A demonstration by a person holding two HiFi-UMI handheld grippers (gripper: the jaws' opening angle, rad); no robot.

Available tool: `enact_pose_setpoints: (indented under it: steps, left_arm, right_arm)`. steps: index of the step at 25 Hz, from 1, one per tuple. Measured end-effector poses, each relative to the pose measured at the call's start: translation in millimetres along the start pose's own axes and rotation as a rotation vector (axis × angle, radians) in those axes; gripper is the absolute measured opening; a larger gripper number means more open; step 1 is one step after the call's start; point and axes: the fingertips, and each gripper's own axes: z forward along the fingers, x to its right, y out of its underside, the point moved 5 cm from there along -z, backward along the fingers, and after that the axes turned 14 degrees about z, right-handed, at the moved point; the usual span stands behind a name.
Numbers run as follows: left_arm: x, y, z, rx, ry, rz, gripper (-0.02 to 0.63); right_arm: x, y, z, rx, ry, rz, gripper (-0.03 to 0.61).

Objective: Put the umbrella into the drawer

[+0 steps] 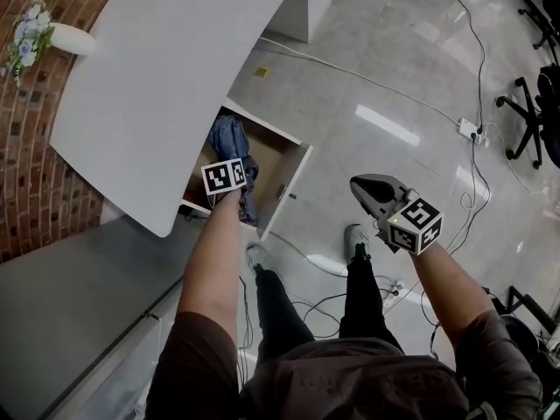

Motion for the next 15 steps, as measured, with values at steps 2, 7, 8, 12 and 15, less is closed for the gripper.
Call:
enact_pose_setpoints:
  steps: [2,7,8,12,15]
  left_arm:
    - [-4,1,5,-0.006,-0.003,-0.008,0.263]
    - [-11,4,14,-0.021,-0.018,-0.035,0.265]
    - [-12,4,16,-0.023,-0.020,-0.041,0.267]
    - [-15,6,24,-0.028,-0.028,-0.043,0.276]
    - [-16,6,26,-0.035,-0.038,-0.043,0.285]
  right_arm:
    - [4,2,1,-0.004,0.002,0.006,-0.006]
    - [10,3,4,-0.013,0.002,0.015,-0.006]
    - [11,3,4,-0.015,0.002,0.016,-0.006]
    - [14,2,6,-0.018,0.001,0.017,-0.006]
    - [16,4,8,-0.027,0.002,0.018,-0.006]
